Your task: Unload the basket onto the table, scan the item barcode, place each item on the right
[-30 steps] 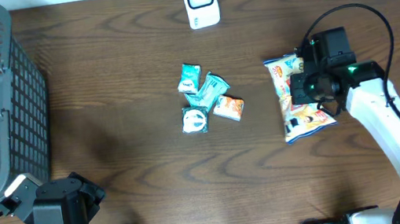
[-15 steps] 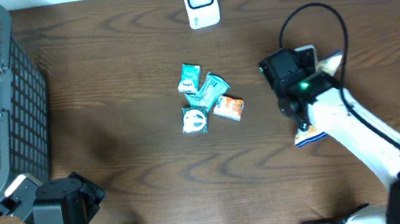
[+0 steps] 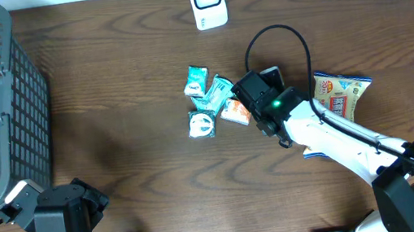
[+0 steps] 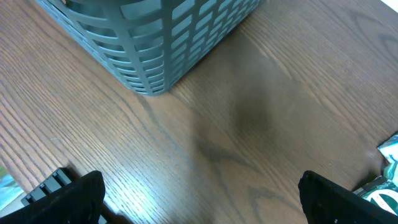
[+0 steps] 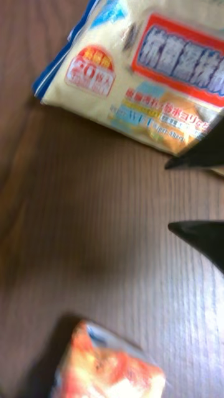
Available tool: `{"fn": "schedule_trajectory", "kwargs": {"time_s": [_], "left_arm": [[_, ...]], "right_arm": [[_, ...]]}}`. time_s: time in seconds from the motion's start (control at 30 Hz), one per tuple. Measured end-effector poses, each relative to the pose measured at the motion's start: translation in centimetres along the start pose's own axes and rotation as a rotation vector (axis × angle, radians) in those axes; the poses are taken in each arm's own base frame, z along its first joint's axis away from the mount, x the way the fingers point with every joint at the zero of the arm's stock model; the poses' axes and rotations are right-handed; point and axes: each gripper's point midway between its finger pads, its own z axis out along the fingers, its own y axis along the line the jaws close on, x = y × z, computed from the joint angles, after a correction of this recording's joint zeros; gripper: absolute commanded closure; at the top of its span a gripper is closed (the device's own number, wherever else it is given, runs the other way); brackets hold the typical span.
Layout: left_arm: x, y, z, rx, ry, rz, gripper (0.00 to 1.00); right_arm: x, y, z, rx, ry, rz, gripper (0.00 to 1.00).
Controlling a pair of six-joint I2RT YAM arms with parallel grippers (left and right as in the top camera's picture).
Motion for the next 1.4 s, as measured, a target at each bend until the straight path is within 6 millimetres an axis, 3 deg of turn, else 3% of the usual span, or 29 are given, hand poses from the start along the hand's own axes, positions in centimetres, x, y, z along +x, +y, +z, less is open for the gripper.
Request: {"fn": "schedule_trajectory", "kwargs": {"time_s": [0.13, 0.27, 0.37, 0.57, 0.7, 0.8, 0.83, 0.87, 0.97, 1.07, 1.17, 1.3, 1.4], "left_arm": [[0.0, 0.0, 0.0, 0.000, 0.000, 0.000, 0.02], [0.0, 0.0, 0.0, 0.000, 0.000, 0.000, 0.02], [0.0, 0.0, 0.0, 0.000, 0.000, 0.000, 0.03], [0.0, 0.0, 0.0, 0.000, 0.000, 0.000, 0.02], [0.0, 0.0, 0.0, 0.000, 0.000, 0.000, 0.02], [0.0, 0.0, 0.0, 0.000, 0.000, 0.000, 0.02], [0.0, 0.0, 0.0, 0.000, 0.000, 0.000, 0.02], [0.0, 0.0, 0.0, -0.001, 0.000, 0.000, 0.02], [0.0, 0.0, 0.0, 0.000, 0.000, 0.000, 0.02], [0.0, 0.0, 0.0, 0.000, 0.000, 0.000, 0.03], [0.0, 0.0, 0.0, 0.000, 0.000, 0.000, 0.02], [0.0, 0.0, 0.0, 0.000, 0.000, 0.000, 0.02], [0.0, 0.0, 0.0, 0.000, 0.000, 0.000, 0.02]], "right_arm": [[-0.3, 0.2, -0.5, -0.040, 0.023, 0.015, 0.34], [-1.3, -1.3, -0.9, -0.039, 0.042, 0.056, 0.24], [-1.8, -3.1, -0.5, -0.025, 0.055, 0.099, 0.23], [-0.7, -6.7, 0.8, 0.019, 0.130, 0.176, 0.18], [-0.3, -8.1, 1.7, -0.044, 0.182, 0.265, 0.20], [-0.6, -9.6, 1.6, -0.132, 0.223, 0.346, 0.13], [-1.1, -10.3, 1.2, -0.161, 0.218, 0.379, 0.12], [-1.9, -11.1, 0.7, -0.192, 0.203, 0.414, 0.02], [-3.7, -14.5, -1.6, -0.239, 0.120, 0.499, 0.01], [-3.2, -17.8, -3.5, -0.232, 0.083, 0.565, 0.01], [-1.5, -20.1, -3.3, -0.212, 0.115, 0.625, 0.01], [0.9, -20.2, -1.0, -0.220, 0.186, 0.661, 0.01], [2.0, -17.8, 1.3, -0.308, 0.208, 0.633, 0.01]]}}
